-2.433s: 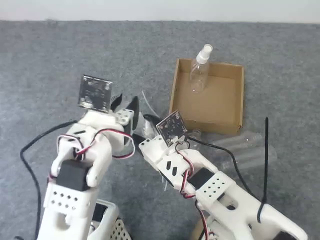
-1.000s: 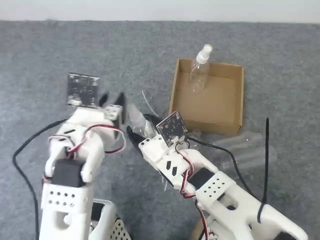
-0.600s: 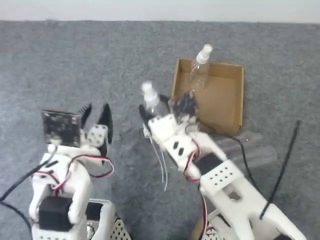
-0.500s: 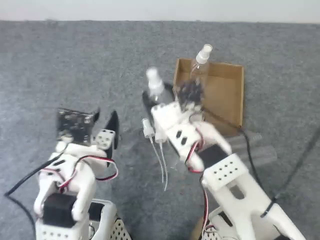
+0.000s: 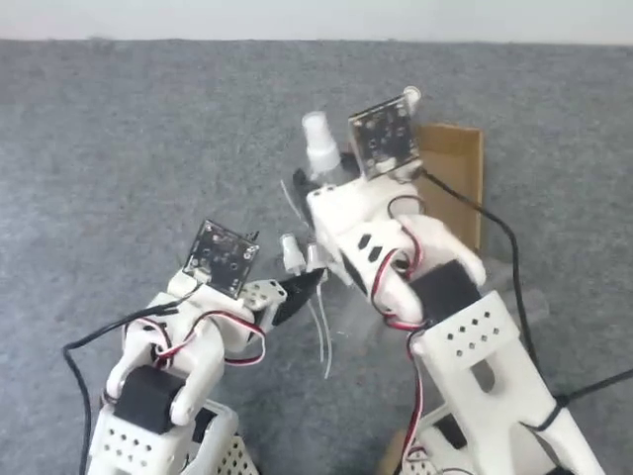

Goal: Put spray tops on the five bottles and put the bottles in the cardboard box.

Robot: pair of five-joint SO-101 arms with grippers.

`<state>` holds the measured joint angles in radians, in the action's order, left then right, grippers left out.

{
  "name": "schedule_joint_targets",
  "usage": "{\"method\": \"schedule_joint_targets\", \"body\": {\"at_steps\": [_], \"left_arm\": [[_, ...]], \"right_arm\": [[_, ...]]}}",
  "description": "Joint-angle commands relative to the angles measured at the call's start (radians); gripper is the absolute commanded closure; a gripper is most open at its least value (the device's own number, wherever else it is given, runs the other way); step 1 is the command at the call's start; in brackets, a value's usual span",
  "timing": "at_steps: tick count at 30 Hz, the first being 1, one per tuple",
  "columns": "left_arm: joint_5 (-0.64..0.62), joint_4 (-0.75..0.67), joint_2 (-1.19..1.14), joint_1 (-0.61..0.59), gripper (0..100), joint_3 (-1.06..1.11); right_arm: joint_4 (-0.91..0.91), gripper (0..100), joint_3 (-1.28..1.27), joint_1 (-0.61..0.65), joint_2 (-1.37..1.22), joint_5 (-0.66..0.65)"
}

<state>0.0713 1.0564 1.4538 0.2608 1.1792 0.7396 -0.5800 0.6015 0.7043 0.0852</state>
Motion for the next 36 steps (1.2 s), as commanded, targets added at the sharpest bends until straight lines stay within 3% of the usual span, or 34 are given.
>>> {"method": "schedule_joint_targets", "body": {"at_steps": [1,20,30,36], "left_arm": [[0.008,-0.063,0.012,0.002,67,0.013],[0.011,-0.064,0.014,0.0,67,0.041],[0.015,-0.069,0.015,0.0,67,0.071],[0.012,-0.069,0.015,0.0,67,0.071]], "right_arm": [[0.044,99.3,0.072,0.051,0.047,0.008],[0.142,99.3,0.078,0.041,0.068,0.006],[0.013,99.3,0.092,-0.435,0.105,-0.176],[-0.101,99.3,0.091,-0.553,-0.027,-0.242]]}}
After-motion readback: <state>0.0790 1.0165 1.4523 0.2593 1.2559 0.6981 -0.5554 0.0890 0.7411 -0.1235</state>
